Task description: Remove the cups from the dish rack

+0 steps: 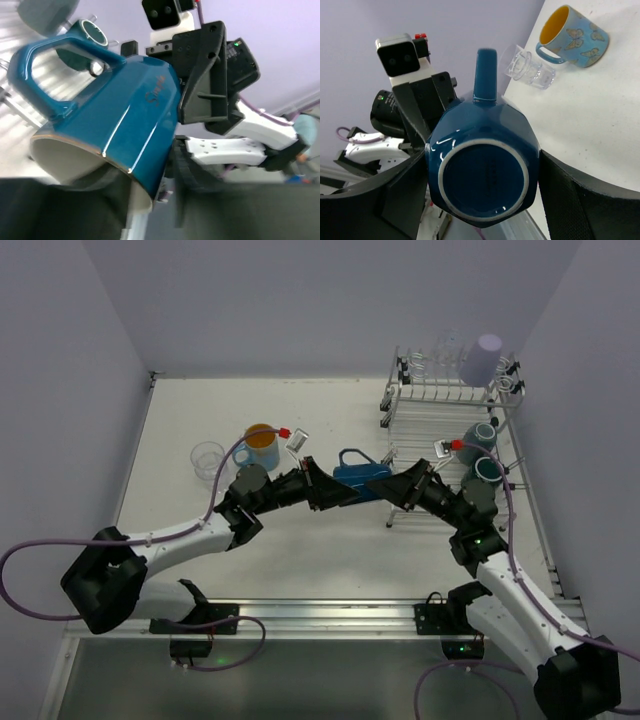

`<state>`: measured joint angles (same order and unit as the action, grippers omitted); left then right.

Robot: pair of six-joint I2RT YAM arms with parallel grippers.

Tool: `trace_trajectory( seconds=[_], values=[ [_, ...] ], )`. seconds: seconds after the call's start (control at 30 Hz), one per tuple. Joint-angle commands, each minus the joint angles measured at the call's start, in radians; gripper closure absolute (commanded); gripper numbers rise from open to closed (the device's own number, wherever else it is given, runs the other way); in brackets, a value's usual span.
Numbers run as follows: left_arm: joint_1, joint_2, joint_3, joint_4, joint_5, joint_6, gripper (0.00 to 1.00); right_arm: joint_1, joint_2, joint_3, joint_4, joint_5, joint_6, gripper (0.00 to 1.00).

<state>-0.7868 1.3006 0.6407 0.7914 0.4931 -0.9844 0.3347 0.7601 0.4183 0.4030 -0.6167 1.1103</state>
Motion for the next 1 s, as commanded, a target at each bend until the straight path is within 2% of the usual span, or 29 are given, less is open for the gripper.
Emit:
trace_trajectory(
  seconds=[0.0, 0.07, 0.1, 0.13, 0.2, 0.23, 0.3, 0.33, 0.4, 0.43, 0.5, 0.53, 0.67, 0.77, 0.83, 0.97],
  values=[
    [-0.015, -0.006, 0.011, 0.132, 0.006, 0.000, 0.78, 0.038, 0.018, -0.018, 0.171, 0.001, 0.054, 0.71],
    [-0.015, -0.014, -0.001, 0.123, -0.004, 0.012, 0.97, 0.044, 0.016, -0.064, 0.226, 0.031, 0.078, 0.65],
    [-0.015, -0.026, -0.006, 0.117, -0.016, 0.018, 1.00, 0.046, 0.016, -0.075, 0.244, 0.037, 0.094, 0.60],
    [-0.017, -0.035, -0.012, 0.105, -0.021, 0.033, 1.00, 0.046, 0.013, -0.084, 0.258, 0.043, 0.097, 0.44],
    [-0.015, -0.072, -0.024, 0.074, -0.031, 0.058, 1.00, 0.044, 0.001, -0.090, 0.247, 0.073, 0.082, 0.25],
    [-0.015, -0.089, -0.024, 0.004, -0.043, 0.102, 1.00, 0.044, -0.007, -0.085, 0.197, 0.086, 0.076, 0.10],
    [-0.017, -0.154, -0.001, -0.125, -0.117, 0.168, 1.00, 0.044, -0.042, -0.062, 0.119, 0.153, 0.028, 0.02],
    [-0.017, -0.179, 0.014, -0.282, -0.154, 0.241, 1.00, 0.044, -0.057, -0.050, 0.014, 0.188, 0.001, 0.01],
    [-0.015, -0.231, 0.068, -0.436, -0.279, 0.315, 1.00, 0.043, -0.087, -0.006, -0.100, 0.268, -0.067, 0.01],
    [-0.015, -0.234, 0.097, -0.589, -0.321, 0.369, 1.00, 0.043, -0.108, 0.010, -0.193, 0.343, -0.093, 0.01],
    [-0.014, -0.209, 0.204, -0.720, -0.404, 0.423, 1.00, 0.044, -0.122, 0.049, -0.275, 0.405, -0.154, 0.01],
    [-0.014, -0.189, 0.246, -0.842, -0.428, 0.467, 1.00, 0.043, -0.130, 0.063, -0.344, 0.464, -0.173, 0.01],
    [-0.014, -0.049, 0.482, -1.041, -0.551, 0.565, 1.00, 0.043, -0.145, 0.120, -0.469, 0.522, -0.250, 0.01],
    [0.012, 0.180, 0.647, -1.197, -0.660, 0.638, 1.00, 0.044, -0.159, 0.143, -0.530, 0.523, -0.312, 0.01],
    [0.046, 0.273, 0.724, -1.295, -0.639, 0.665, 1.00, 0.046, -0.166, 0.146, -0.568, 0.529, -0.326, 0.01],
    [0.118, 0.411, 0.853, -1.333, -0.591, 0.690, 1.00, 0.044, -0.209, 0.117, -0.579, 0.529, -0.343, 0.01]
  ],
)
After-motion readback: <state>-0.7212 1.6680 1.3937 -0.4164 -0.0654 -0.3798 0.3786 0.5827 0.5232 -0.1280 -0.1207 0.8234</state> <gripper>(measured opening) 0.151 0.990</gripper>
